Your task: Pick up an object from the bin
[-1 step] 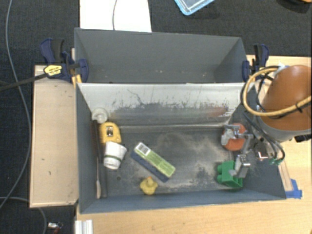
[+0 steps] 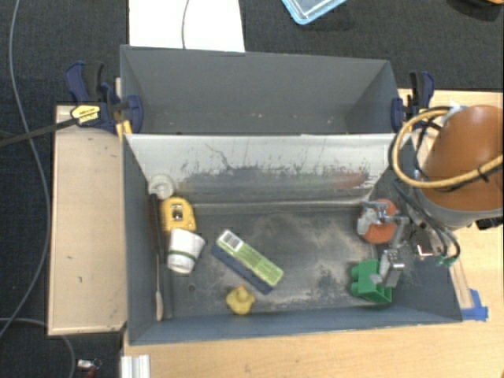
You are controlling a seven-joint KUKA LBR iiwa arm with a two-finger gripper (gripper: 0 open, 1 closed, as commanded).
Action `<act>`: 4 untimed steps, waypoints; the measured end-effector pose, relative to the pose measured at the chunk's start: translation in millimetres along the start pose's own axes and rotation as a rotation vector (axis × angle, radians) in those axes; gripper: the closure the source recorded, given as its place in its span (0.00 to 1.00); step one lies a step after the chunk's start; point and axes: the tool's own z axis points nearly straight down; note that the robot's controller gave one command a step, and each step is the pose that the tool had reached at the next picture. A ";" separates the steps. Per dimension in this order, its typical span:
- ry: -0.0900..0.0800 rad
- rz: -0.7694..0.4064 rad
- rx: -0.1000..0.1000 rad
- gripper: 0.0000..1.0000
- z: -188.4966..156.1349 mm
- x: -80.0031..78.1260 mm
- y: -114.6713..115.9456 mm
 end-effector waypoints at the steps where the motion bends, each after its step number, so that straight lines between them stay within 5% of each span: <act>1: -0.005 0.153 0.001 0.00 24.0 1.8 25.4; 2: -0.001 0.095 0.000 0.00 48.2 -0.9 74.2; 3: -0.003 0.237 -0.001 0.00 109.2 -7.4 111.3; 4: 0.002 0.165 0.000 0.00 132.0 -8.4 116.9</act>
Offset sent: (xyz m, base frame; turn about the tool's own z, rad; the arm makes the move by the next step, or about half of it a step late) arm 0.0010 0.0877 -0.0558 0.0660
